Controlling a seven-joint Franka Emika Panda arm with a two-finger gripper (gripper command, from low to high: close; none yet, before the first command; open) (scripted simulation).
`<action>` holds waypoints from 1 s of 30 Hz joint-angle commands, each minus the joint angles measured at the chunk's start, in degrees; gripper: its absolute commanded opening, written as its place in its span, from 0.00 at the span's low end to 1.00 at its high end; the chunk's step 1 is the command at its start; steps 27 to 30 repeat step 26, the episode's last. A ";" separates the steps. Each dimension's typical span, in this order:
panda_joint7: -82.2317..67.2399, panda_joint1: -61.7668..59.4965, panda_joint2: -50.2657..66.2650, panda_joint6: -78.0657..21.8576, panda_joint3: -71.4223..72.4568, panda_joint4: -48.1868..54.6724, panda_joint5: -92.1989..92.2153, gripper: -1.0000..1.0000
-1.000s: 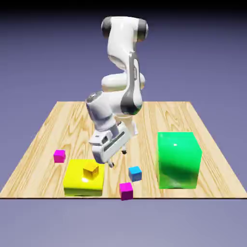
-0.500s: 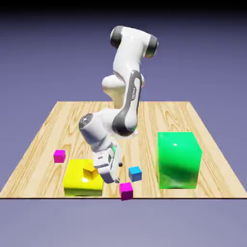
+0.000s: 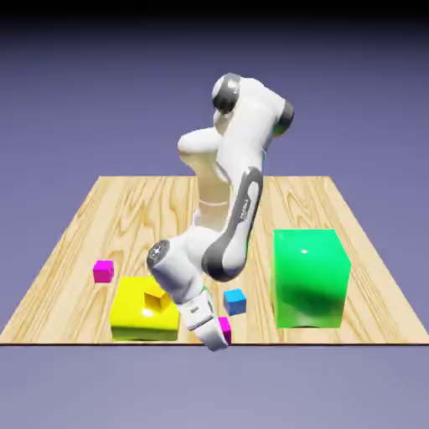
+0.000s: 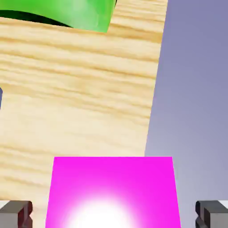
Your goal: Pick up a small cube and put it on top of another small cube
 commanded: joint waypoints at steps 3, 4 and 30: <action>3.25 1.18 -6.22 -3.93 -5.17 -0.80 -6.50 0.00; 3.41 1.99 -8.30 -3.64 -5.70 -2.28 -8.27 0.00; -2.06 10.94 -26.03 6.28 -4.45 -22.46 -19.90 1.00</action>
